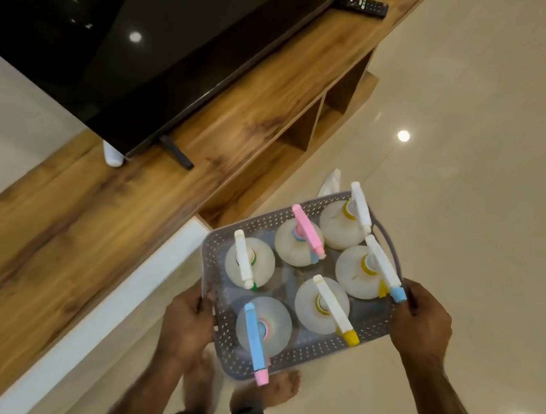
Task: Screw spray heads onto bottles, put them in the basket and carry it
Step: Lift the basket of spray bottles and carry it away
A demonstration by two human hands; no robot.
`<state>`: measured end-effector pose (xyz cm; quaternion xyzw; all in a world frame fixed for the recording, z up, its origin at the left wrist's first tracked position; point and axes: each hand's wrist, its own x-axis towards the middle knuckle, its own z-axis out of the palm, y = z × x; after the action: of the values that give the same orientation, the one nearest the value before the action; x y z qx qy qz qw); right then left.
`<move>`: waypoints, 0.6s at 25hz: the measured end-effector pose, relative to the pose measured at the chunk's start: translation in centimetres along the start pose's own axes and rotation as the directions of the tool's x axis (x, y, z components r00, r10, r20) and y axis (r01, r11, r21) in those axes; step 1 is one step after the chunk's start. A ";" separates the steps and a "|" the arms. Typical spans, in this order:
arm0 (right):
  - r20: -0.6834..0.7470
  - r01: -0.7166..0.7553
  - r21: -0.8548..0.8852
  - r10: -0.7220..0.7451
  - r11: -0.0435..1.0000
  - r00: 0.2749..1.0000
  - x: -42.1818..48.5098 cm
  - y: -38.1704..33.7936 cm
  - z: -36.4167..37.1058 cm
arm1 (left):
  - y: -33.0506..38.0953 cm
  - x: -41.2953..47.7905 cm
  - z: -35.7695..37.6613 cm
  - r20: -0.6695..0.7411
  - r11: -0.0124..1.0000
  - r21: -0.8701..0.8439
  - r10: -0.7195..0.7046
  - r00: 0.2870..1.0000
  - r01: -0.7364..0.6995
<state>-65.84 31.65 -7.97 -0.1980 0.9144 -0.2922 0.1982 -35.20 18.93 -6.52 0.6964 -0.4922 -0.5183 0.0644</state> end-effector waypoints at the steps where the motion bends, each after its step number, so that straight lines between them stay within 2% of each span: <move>1: 0.008 0.002 -0.011 -0.002 1.000 1.000 1.7 0.3 0.1 | 0.4 0.9 1.3 0.000 1.000 0.005 0.009 1.000 -0.009; 8: 0.163 0.076 -0.014 -0.073 0.997 0.984 13.5 2.1 4.9 | 1.3 9.0 8.8 -0.055 0.997 -0.019 -0.069 0.996 0.068; 15: 0.281 0.211 -0.073 -0.183 0.975 0.942 25.9 3.6 14.8 | 0.1 20.2 15.2 -0.147 0.977 -0.122 -0.193 0.970 0.176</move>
<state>-81.50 15.23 -27.71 -0.3366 0.8676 -0.2335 0.2818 -47.64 10.11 -26.65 0.7737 -0.3896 -0.4910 0.0924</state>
